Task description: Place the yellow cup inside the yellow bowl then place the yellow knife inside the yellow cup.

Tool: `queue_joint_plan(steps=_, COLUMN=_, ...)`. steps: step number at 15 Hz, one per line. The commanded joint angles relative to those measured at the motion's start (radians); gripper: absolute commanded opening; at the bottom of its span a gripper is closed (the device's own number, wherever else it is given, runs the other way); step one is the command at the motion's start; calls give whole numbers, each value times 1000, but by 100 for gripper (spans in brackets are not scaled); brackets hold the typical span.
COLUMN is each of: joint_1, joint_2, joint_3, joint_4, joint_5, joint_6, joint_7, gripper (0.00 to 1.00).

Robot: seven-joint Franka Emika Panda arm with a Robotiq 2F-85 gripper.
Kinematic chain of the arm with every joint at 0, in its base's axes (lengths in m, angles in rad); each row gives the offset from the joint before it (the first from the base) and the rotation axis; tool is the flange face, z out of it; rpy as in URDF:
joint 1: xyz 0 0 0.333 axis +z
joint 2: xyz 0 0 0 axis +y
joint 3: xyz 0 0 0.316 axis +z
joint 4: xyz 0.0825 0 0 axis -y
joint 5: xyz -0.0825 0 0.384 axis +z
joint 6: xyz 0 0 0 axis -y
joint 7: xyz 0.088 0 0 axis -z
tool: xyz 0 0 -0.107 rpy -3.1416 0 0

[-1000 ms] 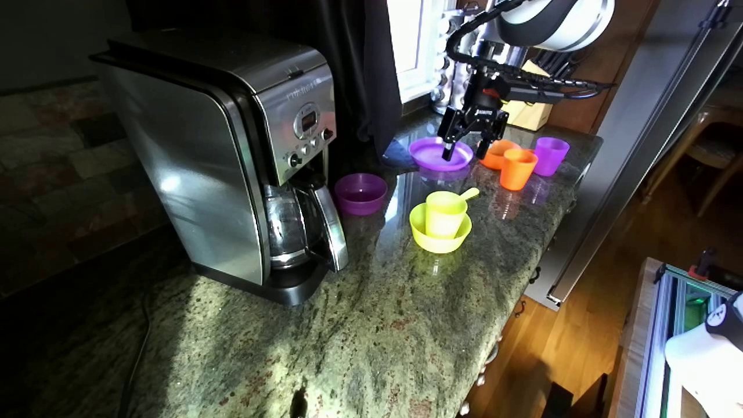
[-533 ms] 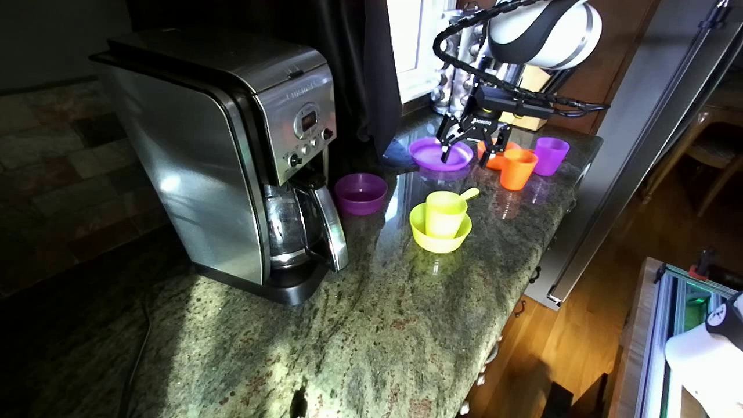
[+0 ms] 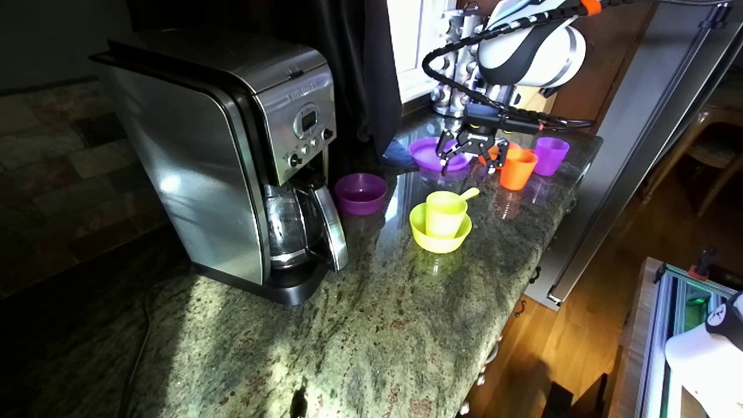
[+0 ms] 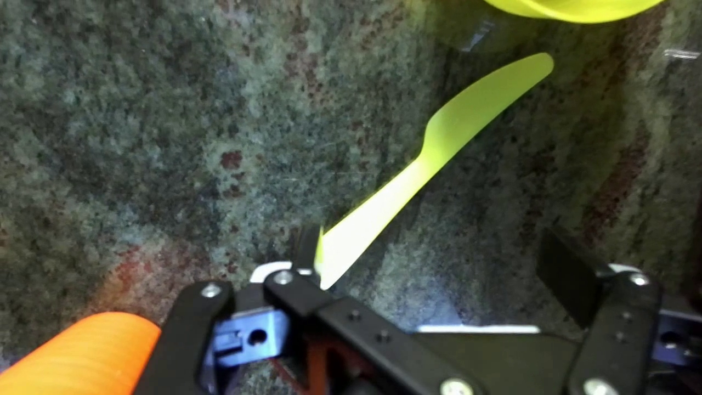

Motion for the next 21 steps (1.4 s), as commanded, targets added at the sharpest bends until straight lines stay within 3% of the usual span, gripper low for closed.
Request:
queue_joint_plan(steps=1, joint_1=6, joint_2=45, joint_3=-14, joint_4=30, joint_5=-19, joint_6=-16, joint_7=59, gripper=100)
queue_joint_plan(steps=12, joint_1=12, joint_2=100, joint_3=-27, joint_4=49, joint_5=-32, joint_6=-37, joint_7=117, gripper=100)
queue_joint_plan(steps=18, joint_1=12, joint_2=119, joint_3=-32, joint_4=60, joint_5=-30, joint_6=-36, joint_7=133, gripper=72)
queue_joint_plan(steps=19, joint_1=13, joint_2=123, joint_3=-32, joint_4=62, joint_5=-30, joint_6=-37, joint_7=135, gripper=76)
queue_joint_plan(steps=21, joint_1=13, joint_2=127, joint_3=-33, joint_4=63, joint_5=-29, joint_6=-37, joint_7=139, gripper=66)
